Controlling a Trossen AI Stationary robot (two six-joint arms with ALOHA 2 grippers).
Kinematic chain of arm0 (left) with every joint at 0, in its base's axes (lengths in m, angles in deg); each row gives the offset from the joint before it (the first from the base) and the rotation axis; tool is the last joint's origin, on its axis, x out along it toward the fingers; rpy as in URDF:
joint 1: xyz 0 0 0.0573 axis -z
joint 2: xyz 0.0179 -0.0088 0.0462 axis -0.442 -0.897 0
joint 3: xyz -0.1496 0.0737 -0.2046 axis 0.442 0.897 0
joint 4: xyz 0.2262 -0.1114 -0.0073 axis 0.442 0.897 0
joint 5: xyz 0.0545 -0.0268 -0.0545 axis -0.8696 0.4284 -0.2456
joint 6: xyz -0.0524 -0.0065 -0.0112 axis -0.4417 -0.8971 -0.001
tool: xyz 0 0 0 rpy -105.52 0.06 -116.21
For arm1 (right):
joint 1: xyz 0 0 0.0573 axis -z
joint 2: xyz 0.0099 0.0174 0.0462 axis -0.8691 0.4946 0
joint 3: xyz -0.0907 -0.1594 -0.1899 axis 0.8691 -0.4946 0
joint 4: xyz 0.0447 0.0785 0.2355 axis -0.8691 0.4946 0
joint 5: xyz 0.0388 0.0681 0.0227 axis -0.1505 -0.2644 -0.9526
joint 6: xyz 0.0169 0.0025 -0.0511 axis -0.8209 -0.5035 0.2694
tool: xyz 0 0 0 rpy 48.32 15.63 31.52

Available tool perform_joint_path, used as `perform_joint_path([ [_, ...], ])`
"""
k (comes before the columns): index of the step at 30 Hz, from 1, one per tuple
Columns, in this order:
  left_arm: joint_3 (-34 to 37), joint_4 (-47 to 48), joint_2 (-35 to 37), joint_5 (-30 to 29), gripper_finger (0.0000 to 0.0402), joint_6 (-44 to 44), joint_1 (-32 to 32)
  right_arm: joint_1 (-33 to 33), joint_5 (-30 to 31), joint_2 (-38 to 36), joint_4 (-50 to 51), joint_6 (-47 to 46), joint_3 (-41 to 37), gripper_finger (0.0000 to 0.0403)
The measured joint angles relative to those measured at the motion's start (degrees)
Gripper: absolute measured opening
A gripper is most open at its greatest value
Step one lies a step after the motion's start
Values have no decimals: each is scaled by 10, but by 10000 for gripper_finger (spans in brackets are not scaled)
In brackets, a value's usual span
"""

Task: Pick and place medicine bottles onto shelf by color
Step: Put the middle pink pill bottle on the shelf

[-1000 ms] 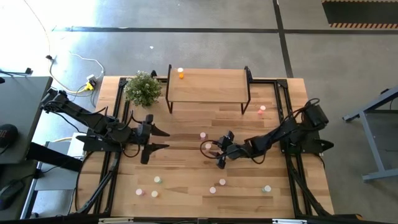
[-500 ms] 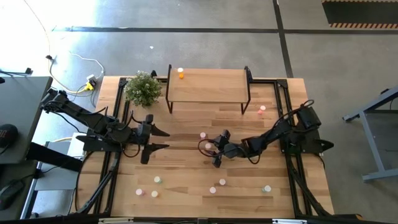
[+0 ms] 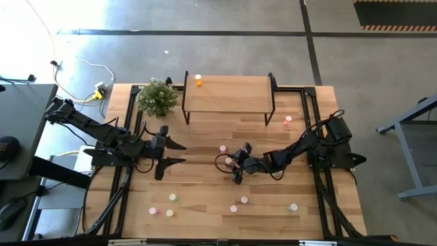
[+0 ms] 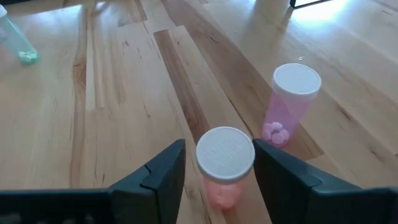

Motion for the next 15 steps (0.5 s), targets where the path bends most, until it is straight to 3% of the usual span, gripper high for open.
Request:
perform_joint_path([
  [10, 0, 0, 0, 0, 196, 0, 0, 0, 0, 0, 0, 0, 0, 116],
  [15, 0, 0, 0, 0, 196, 0, 0, -1, -1, 0, 0, 0, 0, 110],
])
